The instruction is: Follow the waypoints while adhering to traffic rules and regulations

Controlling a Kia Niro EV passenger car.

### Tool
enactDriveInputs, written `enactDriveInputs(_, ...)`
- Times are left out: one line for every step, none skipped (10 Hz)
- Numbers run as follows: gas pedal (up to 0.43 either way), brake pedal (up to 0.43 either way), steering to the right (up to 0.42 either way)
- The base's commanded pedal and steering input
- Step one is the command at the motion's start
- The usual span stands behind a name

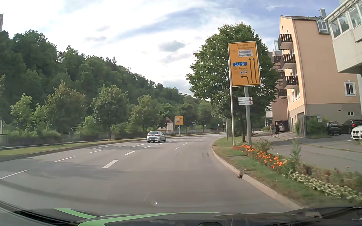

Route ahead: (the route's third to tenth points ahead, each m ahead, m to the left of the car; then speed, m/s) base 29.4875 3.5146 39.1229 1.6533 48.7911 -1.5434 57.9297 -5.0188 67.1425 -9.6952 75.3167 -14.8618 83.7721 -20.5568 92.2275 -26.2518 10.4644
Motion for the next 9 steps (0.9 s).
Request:
enactDriveInputs(0.319, 0.0, -0.026)
enactDriveInputs(0.311, 0.0, -0.019)
enactDriveInputs(0.311, 0.0, -0.009)
enactDriveInputs(0.299, 0.0, -0.002)
enactDriveInputs(0.299, 0.0, 0.003)
enactDriveInputs(0.28, 0.0, 0.008)
enactDriveInputs(0.248, 0.0, 0.011)
enactDriveInputs(0.248, 0.0, 0.012)
enactDriveInputs(0.248, 0.0, 0.015)
